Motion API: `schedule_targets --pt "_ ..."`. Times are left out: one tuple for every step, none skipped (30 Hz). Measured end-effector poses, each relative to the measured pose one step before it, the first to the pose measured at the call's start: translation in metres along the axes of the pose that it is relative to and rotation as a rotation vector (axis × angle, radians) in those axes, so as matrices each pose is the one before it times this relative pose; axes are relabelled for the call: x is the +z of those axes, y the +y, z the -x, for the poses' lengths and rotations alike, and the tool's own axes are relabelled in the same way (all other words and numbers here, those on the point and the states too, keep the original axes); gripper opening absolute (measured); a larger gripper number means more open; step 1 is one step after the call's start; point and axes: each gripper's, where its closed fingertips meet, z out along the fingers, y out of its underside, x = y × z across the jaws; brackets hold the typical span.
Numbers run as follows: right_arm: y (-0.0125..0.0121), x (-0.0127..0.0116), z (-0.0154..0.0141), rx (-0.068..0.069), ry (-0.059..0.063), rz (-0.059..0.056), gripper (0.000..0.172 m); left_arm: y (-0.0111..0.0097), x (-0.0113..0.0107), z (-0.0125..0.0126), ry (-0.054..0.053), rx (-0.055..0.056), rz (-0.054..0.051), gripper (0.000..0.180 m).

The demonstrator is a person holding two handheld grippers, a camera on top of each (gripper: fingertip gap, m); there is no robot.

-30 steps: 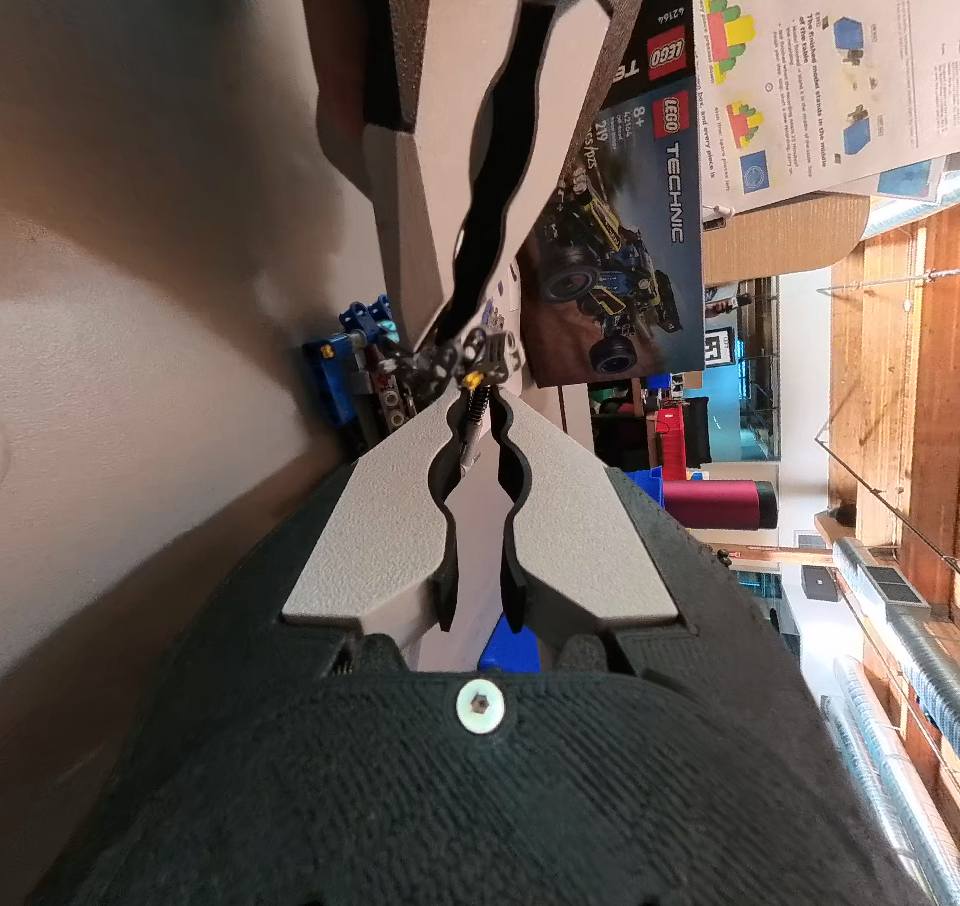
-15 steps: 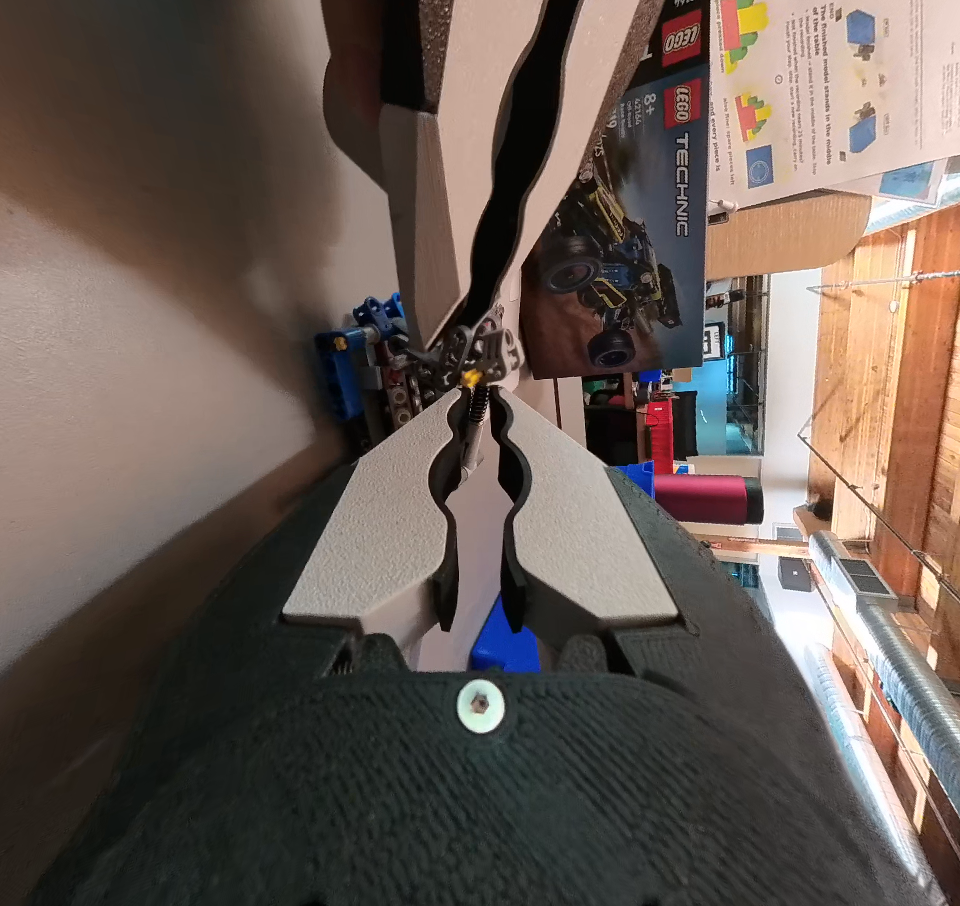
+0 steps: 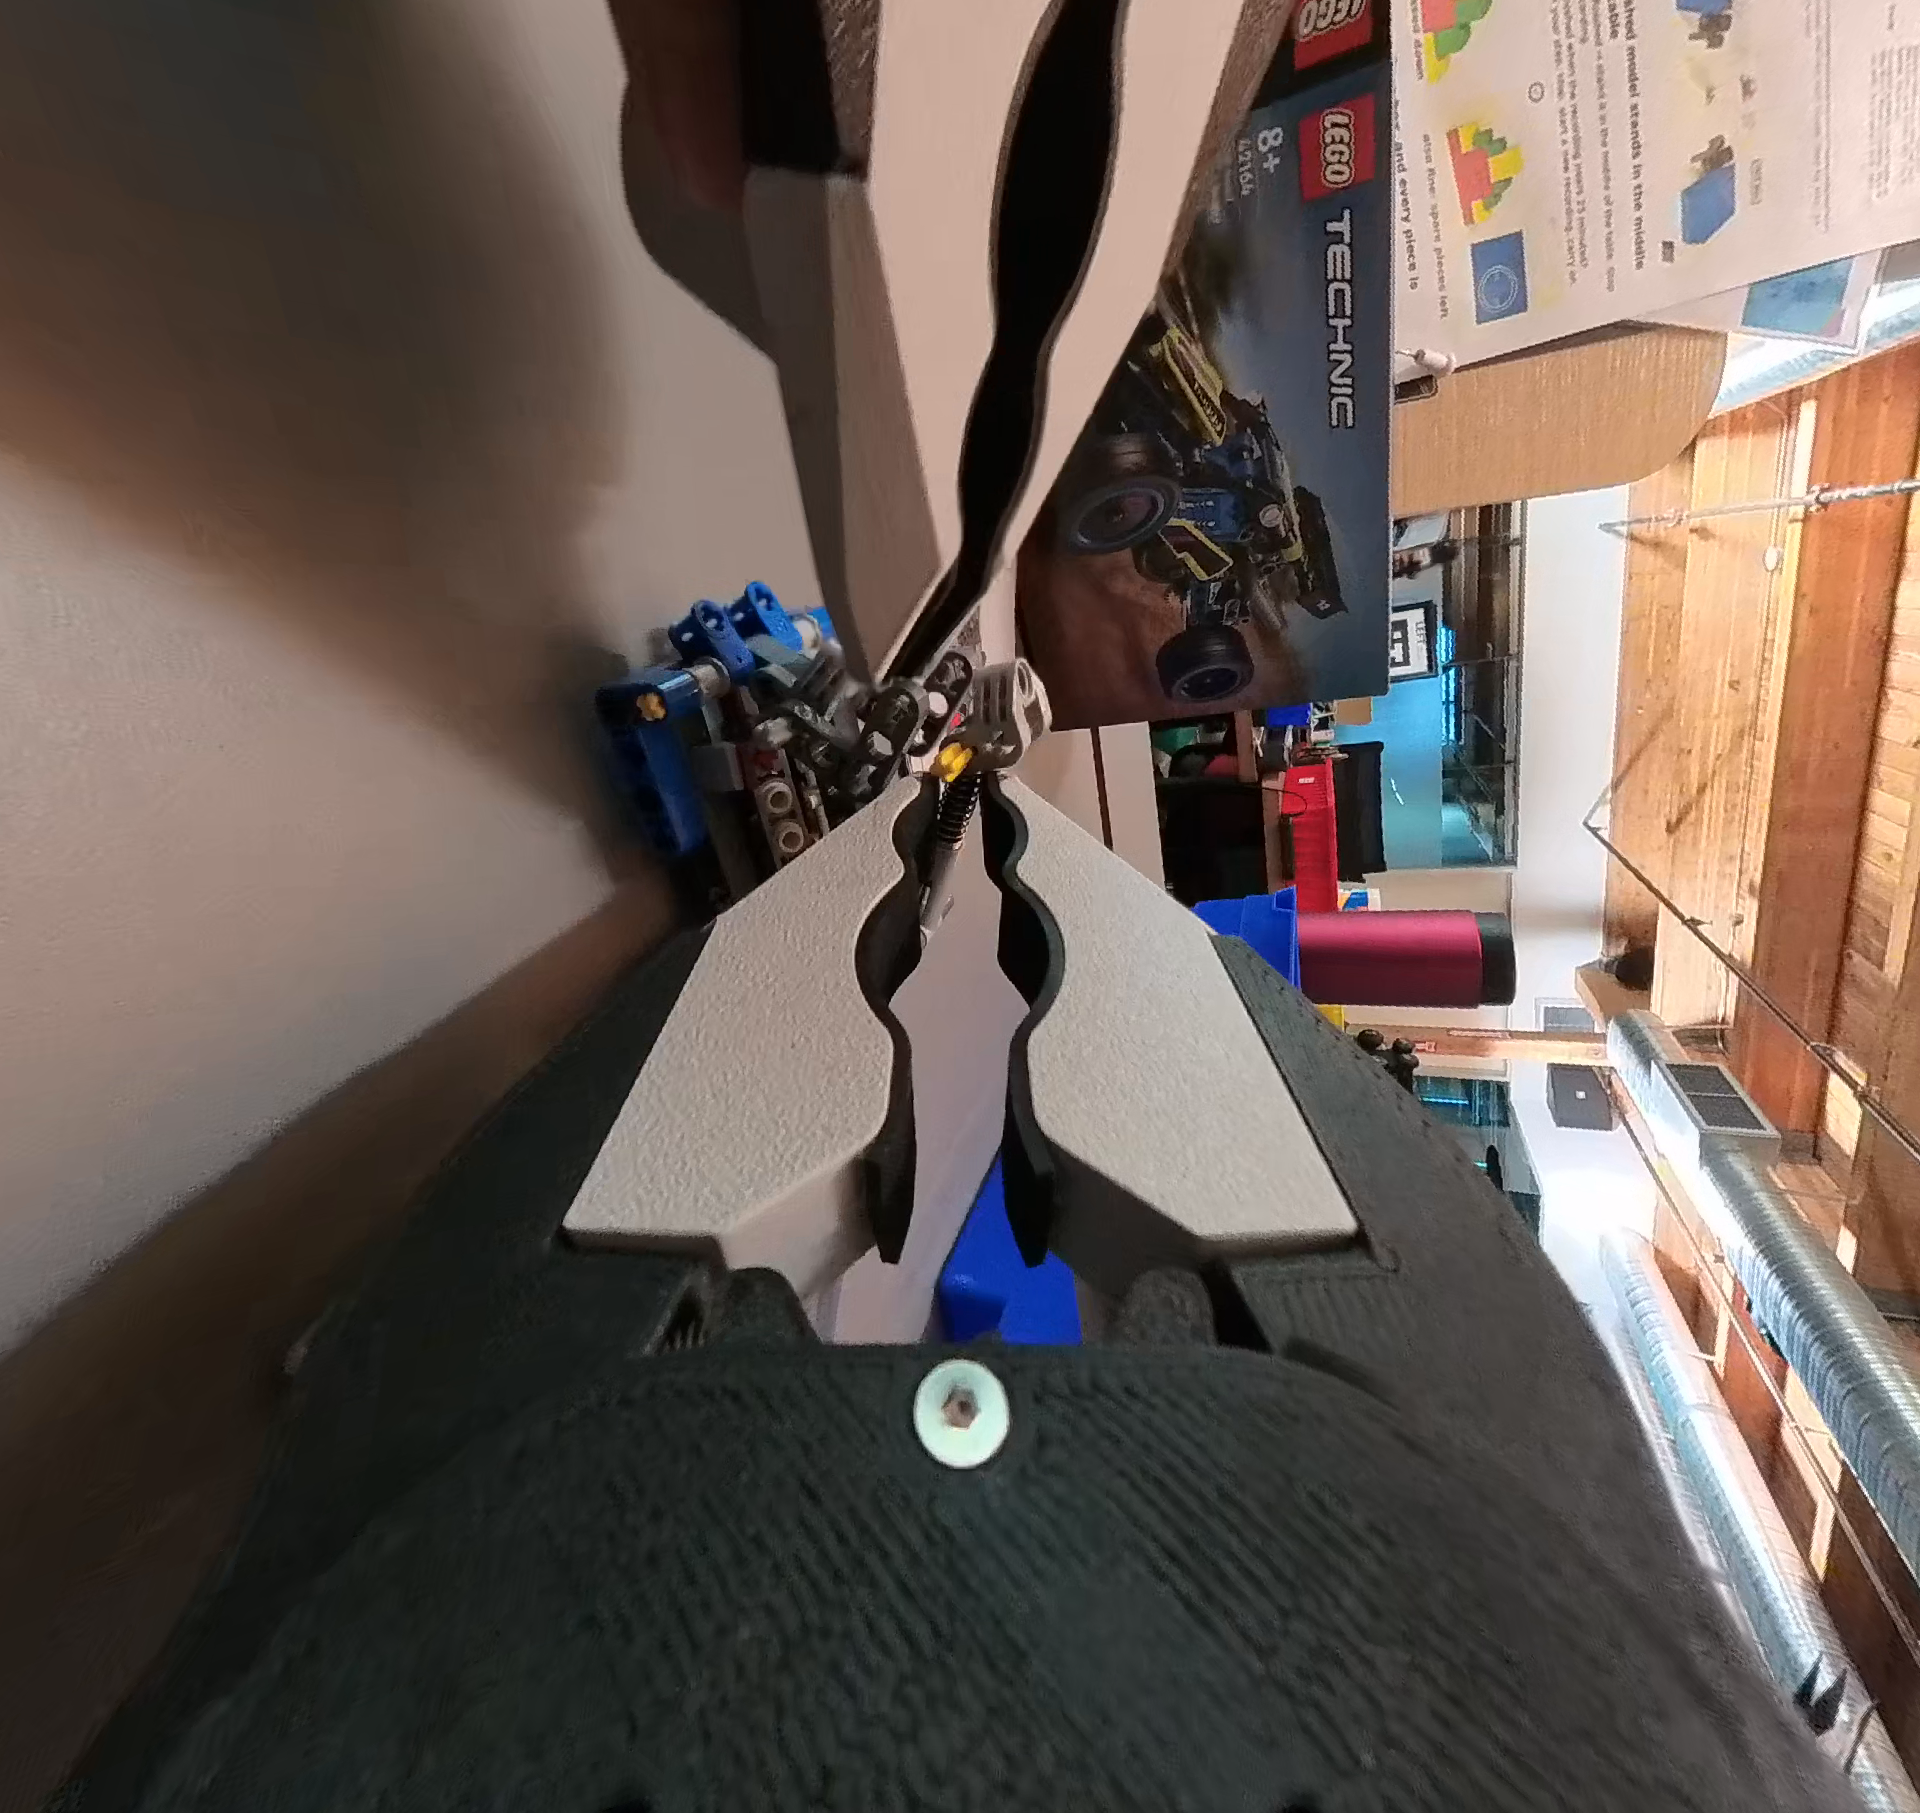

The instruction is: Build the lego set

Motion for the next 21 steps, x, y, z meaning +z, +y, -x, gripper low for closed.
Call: schedule_targets --pt "0.00022 -0.00002 0.00007 -0.0021 -0.0003 0.0012 0.005 -0.00037 -0.00299 0.00373 -0.0069 -0.0059 -0.0019 0.002" --pt "-0.00002 0.00000 -0.00005 0.0001 0.0003 -0.0008 0.005 -0.00119 -0.00350 0.00533 -0.0152 -0.0080 -0.0083 0.002" --pt "0.00001 0.00001 0.00007 0.0003 0.0003 -0.0013 0.005 -0.00192 -0.00350 0.00629 -0.0210 -0.0125 -0.0128 0.002" --pt "0.00022 -0.00005 -0.00005 -0.0001 0.0000 -0.0006 0.005 -0.00219 -0.00258 0.00599 -0.0199 -0.0166 -0.0130 0.004" --pt "0.00016 -0.00004 0.00002 -0.0013 -0.0001 0.0010 0.005 -0.00235 -0.00110 0.00419 -0.0108 -0.0156 -0.0109 0.007" --pt "0.00024 0.00009 -0.00012 -0.0025 0.0007 0.0016 0.005 -0.00144 0.00076 0.00153 -0.0004 -0.0106 -0.0008 0.011" --pt "0.00015 0.00014 0.00001 -0.0020 0.0000 0.0016 0.005 -0.00036 0.00222 -0.00088 0.0085 -0.0049 0.0110 0.015" --pt "0.00000 0.00029 0.00010 -0.0020 0.0001 0.0015 0.005 -0.00043 0.00302 -0.00152 0.0063 0.0019 0.0148 0.019" --pt "0.00003 0.00011 0.00036 -0.0033 -0.0012 0.0022 0.005 -0.00137 0.00286 -0.00132 0.0025 0.0056 0.0087 0.020" --pt "0.00076 -0.00002 0.00033 -0.0050 -0.0002 0.0066 0.005 -0.00221 0.00210 -0.00153 0.0037 0.0014 0.0004 0.019" --pt "0.00087 0.00003 0.00011 -0.0064 0.0009 0.0051 0.005 -0.00146 0.00178 -0.00114 0.0055 -0.0076 0.0036 0.019" --pt "0.00077 0.00004 0.00028 -0.0027 -0.0007 0.0040 0.005 0.00025 0.00161 -0.00102 0.0085 -0.0113 0.0107 0.019" --pt "0.00088 0.00015 0.00026 0.0004 -0.0018 0.0036 0.005 0.00083 0.00121 -0.00098 0.0099 -0.0091 0.0101 0.019" --pt "0.00000 0.00013 0.00003 0.0031 0.0001 -0.0023 0.005 0.00032 0.00030 -0.00163 0.0137 -0.0055 0.0054 0.021" --pt "-0.00100 0.00005 0.00008 0.0042 -0.0012 -0.0068 0.005 -0.00006 -0.00082 -0.00150 0.0120 -0.0017 0.0025 0.024" --pt "-0.00049 -0.00002 -0.00036 0.0016 0.0011 -0.0019 0.005 -0.00051 -0.00160 -0.00081 0.0071 0.0017 0.0002 0.025" --pt "0.00000 -0.00009 -0.00040 -0.0019 0.0022 0.0010 0.005 -0.00077 -0.00173 -0.00009 0.0038 0.0011 -0.0015 0.025" --pt "0.00004 0.00013 -0.00010 -0.0009 0.0006 -0.0002 0.005 -0.00167 -0.00137 0.00054 0.0004 -0.0038 -0.0084 0.025" --pt "-0.00008 0.00007 0.00009 0.0023 -0.0004 -0.0019 0.005 -0.00144 -0.00041 0.00095 -0.0020 -0.0077 -0.0085 0.023" --pt "0.00009 0.00019 -0.00002 0.0033 0.0002 -0.0014 0.005 0.00042 0.00079 -0.00022 0.0044 -0.0046 0.0010 0.022" --pt "-0.00006 0.00013 0.00002 0.0033 -0.0004 -0.0014 0.005 0.00196 0.00187 -0.00096 0.0062 0.0005 0.0097 0.021"
